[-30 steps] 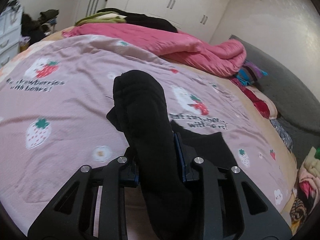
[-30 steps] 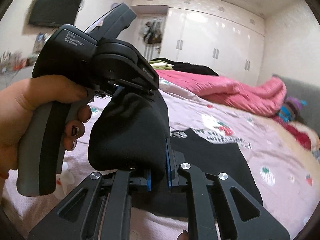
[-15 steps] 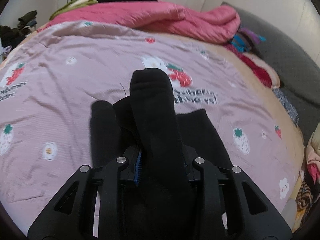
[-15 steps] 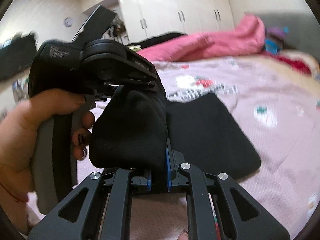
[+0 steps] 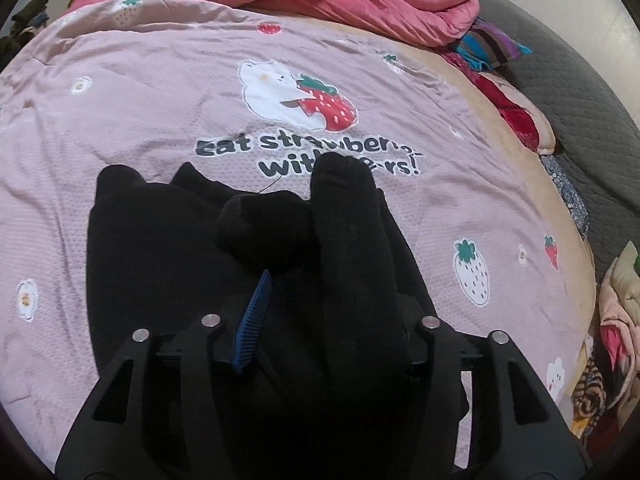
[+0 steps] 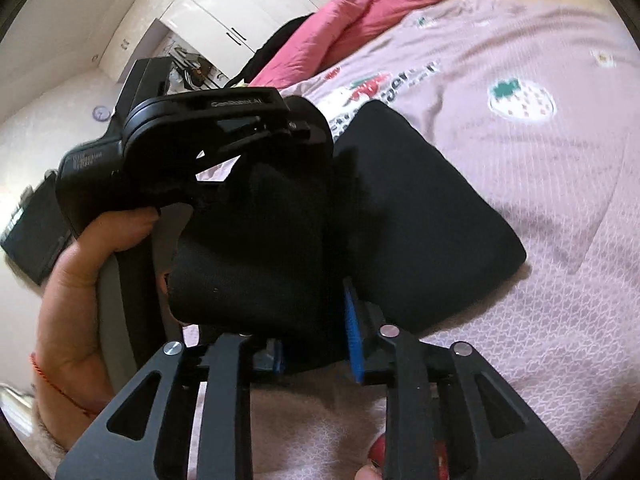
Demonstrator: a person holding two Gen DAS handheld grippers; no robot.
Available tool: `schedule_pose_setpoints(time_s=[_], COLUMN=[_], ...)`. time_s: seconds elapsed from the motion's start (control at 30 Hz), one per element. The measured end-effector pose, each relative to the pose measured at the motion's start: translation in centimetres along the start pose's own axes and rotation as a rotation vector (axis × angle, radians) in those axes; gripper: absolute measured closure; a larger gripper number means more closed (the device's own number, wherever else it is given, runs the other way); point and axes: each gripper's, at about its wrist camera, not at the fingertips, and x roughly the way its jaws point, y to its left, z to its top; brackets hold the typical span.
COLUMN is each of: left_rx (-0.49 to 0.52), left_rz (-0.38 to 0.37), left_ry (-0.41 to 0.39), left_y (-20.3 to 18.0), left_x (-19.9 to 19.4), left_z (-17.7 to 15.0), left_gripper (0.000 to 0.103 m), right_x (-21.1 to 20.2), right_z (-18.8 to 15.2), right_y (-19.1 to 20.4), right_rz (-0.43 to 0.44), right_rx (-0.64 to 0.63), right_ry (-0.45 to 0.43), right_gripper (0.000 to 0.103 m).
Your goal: Fold small clothes
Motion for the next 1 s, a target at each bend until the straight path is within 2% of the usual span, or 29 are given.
schedule_pose_setpoints(time_s=[0.07, 0.2, 0.27, 0.33, 0.47, 0.57, 0.7, 0.8, 1.0], left_rx=[-0.011, -0.072, -0.086, -0.088, -0.089, -0.078, -0.037, -0.029, -0.014], left_rz=[-0.026, -0.092, -0.107, -0.094, -0.085, -0.068, -0.022, -0.003, 0.026], left_ry=[0.002, -0.023, -0.045, -0.07, -0.119, -0.154, -0.201, -0.227, -0.23], left_y=[0.2, 0.9, 1.2, 1.6, 2.9, 4.1, 5.5, 6.6, 7.6], left_x=[0.1, -0.7, -1.3, -2.2, -4.4, -6.1, -8.0, -8.7, -8.1], left_z=[0.1, 0.5, 0.6, 0.5, 0.0, -1.0, -3.5, -5.8, -7.7], left_gripper=[0.045, 0.037, 0.037, 0.033, 0.032, 0.03, 0.027, 0.027, 0.026], right_x=[0.0, 0.0, -0.1, -0.3, -1.4, -2.0, -2.3, -1.6, -0.2], right_z=[0.0, 0.1, 0.1, 0.1, 0.4, 1.4, 2.9, 4.0, 6.0], right_y=[-0.4, -1.2, -1.3, -1.3, -1.3, -1.6, -1.3, -1.0, -1.7], right_rz=[0.018, 0.048, 0.065, 0.075, 0.07, 0.063, 0.059, 0.039, 0.062], right_rx=[0.033, 0.077, 0.09, 0.101, 0.084, 0.064, -0.004, -0.082, -0.021], right_ry=[0.015, 0.04, 0.047, 0.052, 0.051, 0.035, 0.042, 0.088, 0.157], right_gripper=[0.075, 0.07, 0.069, 0.066, 0.057, 0.04, 0.026, 0.025, 0.025])
